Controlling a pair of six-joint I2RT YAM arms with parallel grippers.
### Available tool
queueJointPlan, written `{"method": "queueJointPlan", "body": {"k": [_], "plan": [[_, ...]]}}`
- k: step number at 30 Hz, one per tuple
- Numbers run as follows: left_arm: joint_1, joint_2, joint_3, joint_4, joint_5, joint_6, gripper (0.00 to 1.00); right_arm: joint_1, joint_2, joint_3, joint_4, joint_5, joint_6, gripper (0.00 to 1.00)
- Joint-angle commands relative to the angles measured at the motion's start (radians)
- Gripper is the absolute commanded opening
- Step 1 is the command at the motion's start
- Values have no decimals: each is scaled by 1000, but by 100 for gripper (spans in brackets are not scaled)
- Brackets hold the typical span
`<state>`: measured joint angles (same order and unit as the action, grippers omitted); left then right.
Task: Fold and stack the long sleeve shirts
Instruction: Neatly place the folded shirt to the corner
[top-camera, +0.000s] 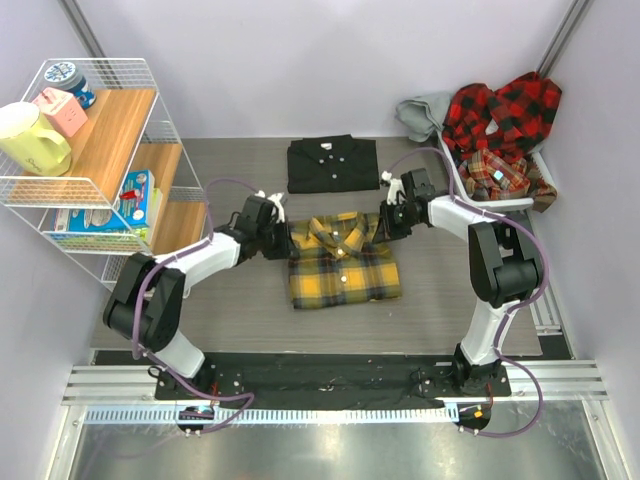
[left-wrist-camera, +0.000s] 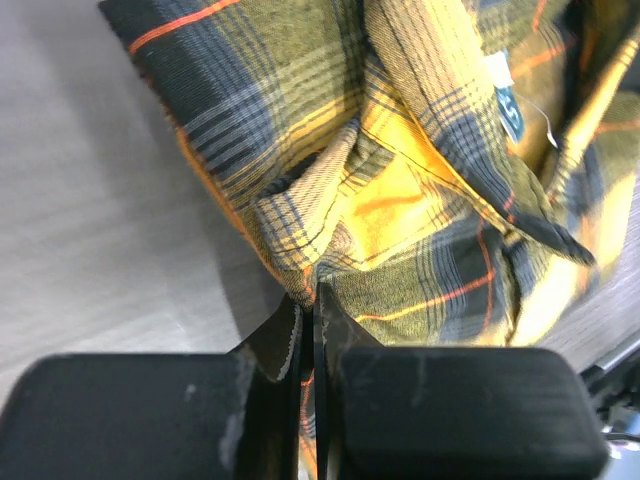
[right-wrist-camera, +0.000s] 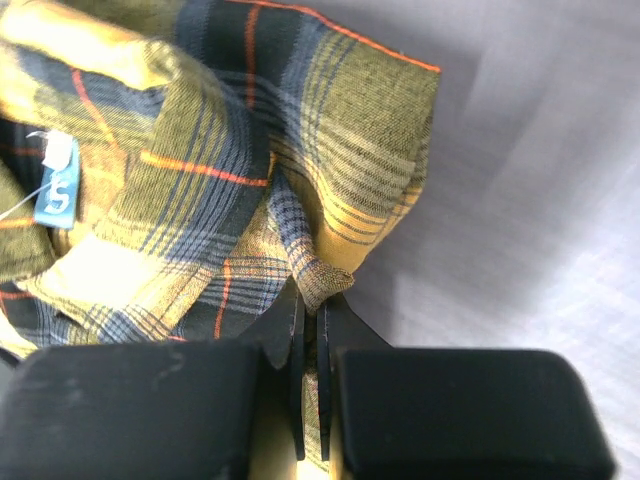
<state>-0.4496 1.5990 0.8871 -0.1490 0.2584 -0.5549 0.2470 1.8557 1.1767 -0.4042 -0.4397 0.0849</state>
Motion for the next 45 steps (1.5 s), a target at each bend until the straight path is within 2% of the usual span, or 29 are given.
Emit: {"method": "queueJointPlan", "body": {"k": [1, 9, 15, 23, 27, 45], "plan": [[26, -68, 88, -44, -45, 177, 0, 5, -58, 102, 114, 53, 16, 1], [80, 10, 232, -35, -36, 285, 0, 8, -30, 210, 168, 85, 32, 1], [120, 134, 488, -53, -7, 354, 0, 6, 37, 449, 162, 156, 15, 1], [176, 424, 948, -64, 2, 380, 0, -2, 267, 823, 110, 226, 12, 1], [199, 525, 1059, -46, 8, 368, 0, -5, 350, 964, 111, 257, 24, 1], [204, 644, 1124, 55, -22, 314, 0, -32, 473, 1074, 156, 300, -16, 1]]}}
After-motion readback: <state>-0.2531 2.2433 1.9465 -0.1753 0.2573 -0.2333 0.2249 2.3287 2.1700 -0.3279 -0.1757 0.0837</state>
